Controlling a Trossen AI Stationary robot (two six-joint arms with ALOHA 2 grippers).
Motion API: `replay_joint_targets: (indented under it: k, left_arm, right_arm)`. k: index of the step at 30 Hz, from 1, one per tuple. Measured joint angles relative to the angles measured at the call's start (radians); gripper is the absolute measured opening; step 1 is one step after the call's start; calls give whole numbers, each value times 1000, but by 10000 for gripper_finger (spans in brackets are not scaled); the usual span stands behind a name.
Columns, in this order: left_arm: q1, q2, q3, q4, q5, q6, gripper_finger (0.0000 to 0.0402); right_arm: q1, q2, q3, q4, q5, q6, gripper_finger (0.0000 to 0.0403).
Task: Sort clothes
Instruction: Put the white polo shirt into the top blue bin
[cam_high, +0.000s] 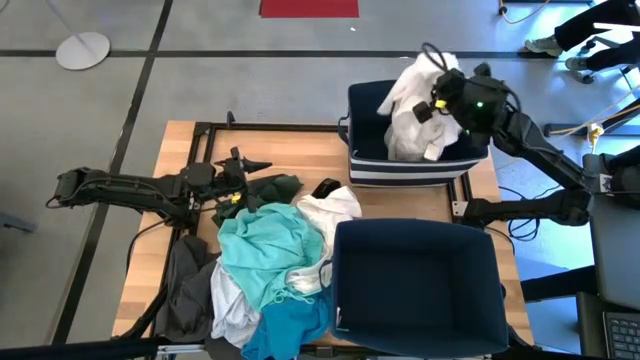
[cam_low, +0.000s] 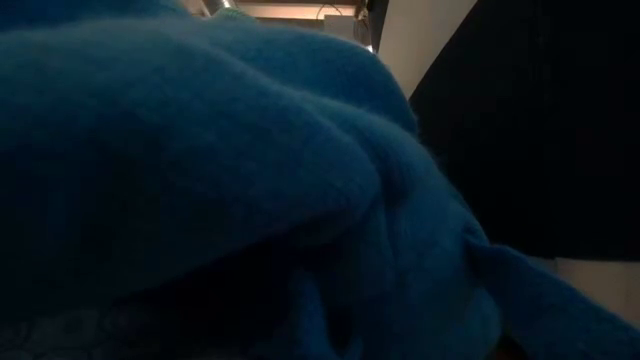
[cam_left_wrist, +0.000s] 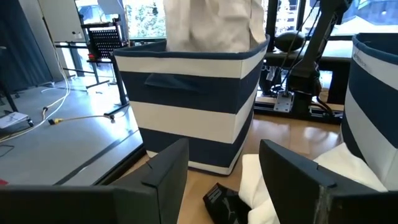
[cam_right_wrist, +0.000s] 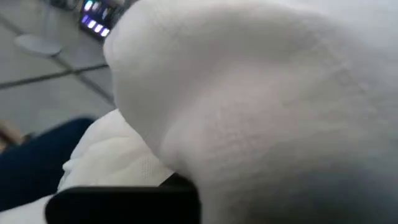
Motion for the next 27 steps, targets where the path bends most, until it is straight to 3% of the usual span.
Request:
replay_joint_targets:
  k: [7, 17, 22, 27]
  left_arm:
    - [0, 0, 0, 5, 0, 0, 186]
    - [0, 0, 1, 5, 0, 6, 186]
    - [0, 0, 1, 5, 0, 6, 186]
    - [0, 0, 1, -6, 0, 7, 186]
  right_arm:
    - [-68, 5, -135, -51, -224, 126, 28]
    - [-73, 51, -179, -87, -261, 236, 34]
    - [-72, 68, -180, -128, -281, 262, 79]
    - [-72, 70, -180, -138, -281, 282, 163]
